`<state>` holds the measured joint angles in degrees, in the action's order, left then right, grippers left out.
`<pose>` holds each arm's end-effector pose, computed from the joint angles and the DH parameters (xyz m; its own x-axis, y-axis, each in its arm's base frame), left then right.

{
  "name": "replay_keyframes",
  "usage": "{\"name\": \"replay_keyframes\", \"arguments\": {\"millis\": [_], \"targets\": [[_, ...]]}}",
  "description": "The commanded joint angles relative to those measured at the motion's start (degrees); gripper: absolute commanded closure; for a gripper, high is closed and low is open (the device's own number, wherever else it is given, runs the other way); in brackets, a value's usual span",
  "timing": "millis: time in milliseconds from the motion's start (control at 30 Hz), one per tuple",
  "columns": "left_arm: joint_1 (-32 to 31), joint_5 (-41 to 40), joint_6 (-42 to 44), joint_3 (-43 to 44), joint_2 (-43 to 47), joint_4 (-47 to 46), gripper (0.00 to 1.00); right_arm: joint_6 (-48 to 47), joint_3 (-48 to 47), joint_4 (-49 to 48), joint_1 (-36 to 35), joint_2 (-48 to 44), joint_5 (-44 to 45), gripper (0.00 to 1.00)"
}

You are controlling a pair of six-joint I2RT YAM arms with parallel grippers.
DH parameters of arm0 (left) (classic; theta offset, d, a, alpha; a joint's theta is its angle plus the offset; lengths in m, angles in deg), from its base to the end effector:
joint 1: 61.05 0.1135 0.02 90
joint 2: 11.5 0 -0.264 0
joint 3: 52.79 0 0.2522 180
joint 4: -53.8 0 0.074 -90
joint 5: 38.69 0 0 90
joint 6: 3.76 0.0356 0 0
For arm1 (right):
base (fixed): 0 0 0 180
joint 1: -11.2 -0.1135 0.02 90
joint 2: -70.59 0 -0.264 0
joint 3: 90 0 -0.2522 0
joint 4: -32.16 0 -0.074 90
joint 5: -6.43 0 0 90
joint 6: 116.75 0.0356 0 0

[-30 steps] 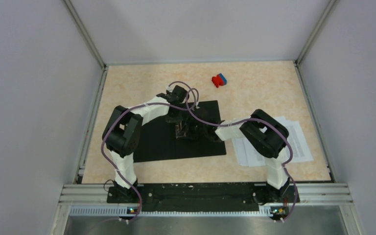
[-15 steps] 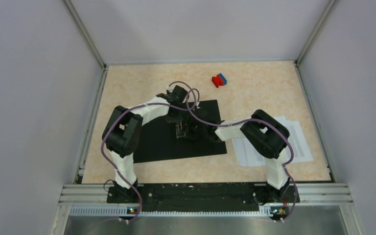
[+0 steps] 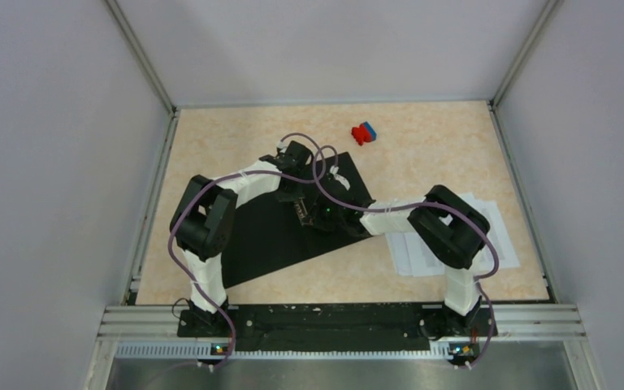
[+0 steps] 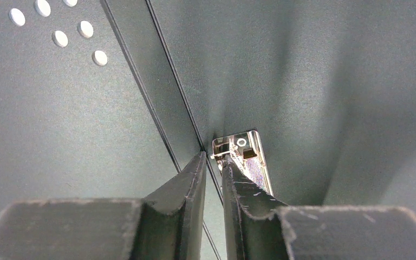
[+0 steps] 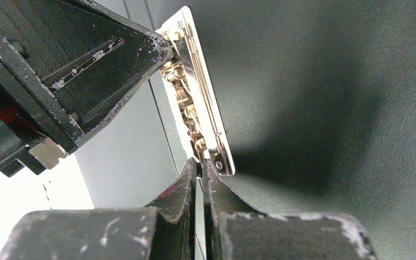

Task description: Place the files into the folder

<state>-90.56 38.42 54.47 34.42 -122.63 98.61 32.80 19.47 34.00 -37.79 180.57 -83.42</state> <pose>0.3391 -0.1828 0.1562 -0.9052 -0.0774 -0.4179 -0.0786 0.9968 -0.0143 0.2542 0.2922 0.1290 -0.8688 0.3146 -0.3823 -0.0085 0.7626 0.6469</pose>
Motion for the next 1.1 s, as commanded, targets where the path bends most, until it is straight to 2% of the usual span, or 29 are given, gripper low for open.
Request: {"name": "replay_keyframes", "arguments": {"millis": [0, 33, 200, 333, 567, 733, 933, 1067], "targets": [[1.23, -1.21, 0.48, -5.44, -9.35, 0.51, 0.77, -4.50, 4.25, 13.84, 0.39, 0.13, 7.14, 1.00], [1.25, -1.19, 0.48, -5.50, -9.29, 0.43, 0.77, -4.84, 4.57, 12.64, 0.38, -0.79, 6.27, 1.00], [1.21, -0.91, 0.74, -5.79, -9.09, 0.07, 0.77, -7.00, 3.60, 7.93, 0.45, -3.83, 3.15, 0.74], [1.20, -0.68, 0.88, -5.81, -8.88, -0.11, 0.78, -7.24, 3.02, 5.59, 1.16, -4.00, 0.22, 0.69], [1.21, -0.56, 0.96, -5.87, -8.87, -0.20, 0.78, -6.08, 3.06, 1.45, 2.32, -3.41, -3.84, 0.70], [1.19, -0.46, 1.01, -5.98, -8.77, -0.26, 0.79, -5.39, 1.30, 0.06, 2.27, -1.12, -5.93, 0.79], [1.18, -0.47, 1.01, -6.04, -8.68, -0.28, 0.79, -3.77, 1.47, -3.20, 2.33, -0.54, -8.46, 0.80], [1.14, -0.54, 1.10, -6.18, -8.55, -0.32, 0.79, -3.52, 1.19, -2.15, 2.40, -1.65, -6.70, 0.79]]}}
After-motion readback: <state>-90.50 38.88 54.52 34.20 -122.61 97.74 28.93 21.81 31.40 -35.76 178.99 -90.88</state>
